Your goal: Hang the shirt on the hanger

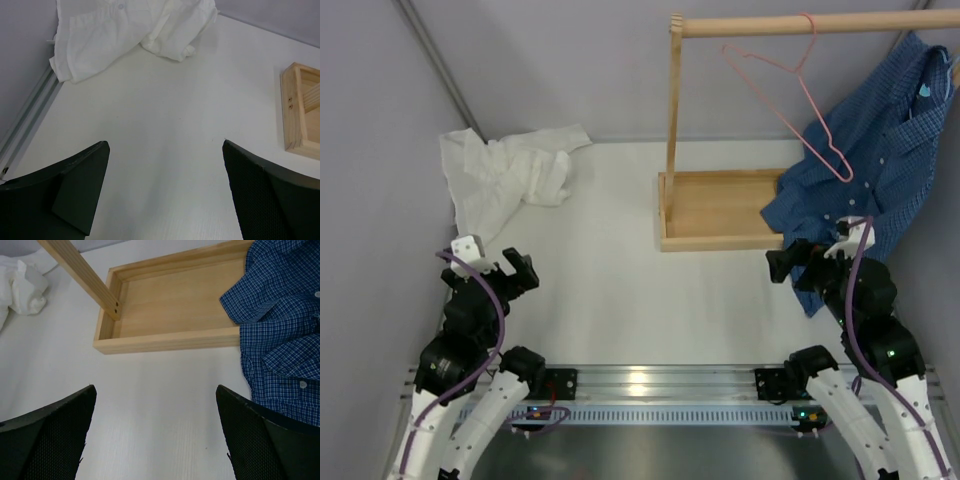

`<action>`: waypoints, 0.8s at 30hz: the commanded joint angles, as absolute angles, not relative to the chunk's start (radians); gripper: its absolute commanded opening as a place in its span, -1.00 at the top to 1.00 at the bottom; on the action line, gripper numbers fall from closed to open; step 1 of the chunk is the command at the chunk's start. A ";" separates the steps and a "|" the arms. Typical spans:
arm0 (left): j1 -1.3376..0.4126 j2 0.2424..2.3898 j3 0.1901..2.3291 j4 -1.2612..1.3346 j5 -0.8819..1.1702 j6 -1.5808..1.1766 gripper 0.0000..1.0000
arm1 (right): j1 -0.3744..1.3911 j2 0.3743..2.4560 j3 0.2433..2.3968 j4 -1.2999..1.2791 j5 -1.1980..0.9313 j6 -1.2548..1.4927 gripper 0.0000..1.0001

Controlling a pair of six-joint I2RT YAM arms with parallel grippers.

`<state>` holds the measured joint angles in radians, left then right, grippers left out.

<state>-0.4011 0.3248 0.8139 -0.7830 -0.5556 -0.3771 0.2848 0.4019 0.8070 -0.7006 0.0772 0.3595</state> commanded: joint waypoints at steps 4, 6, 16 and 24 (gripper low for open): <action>-0.403 0.356 0.796 -0.699 -0.526 -0.393 -0.97 | 0.272 0.385 0.813 -0.655 -0.053 0.347 -0.99; -0.403 0.423 0.833 -0.706 -0.499 -0.422 -0.97 | 0.273 0.394 0.808 -0.650 -0.084 0.356 -0.99; -0.403 0.964 1.007 -0.470 -0.570 -0.748 -0.96 | 0.272 0.356 0.739 -0.588 -0.192 0.439 -0.98; -0.209 1.784 1.561 -0.373 -0.534 -0.645 -0.96 | 0.273 0.333 0.696 -0.595 -0.223 0.402 -0.99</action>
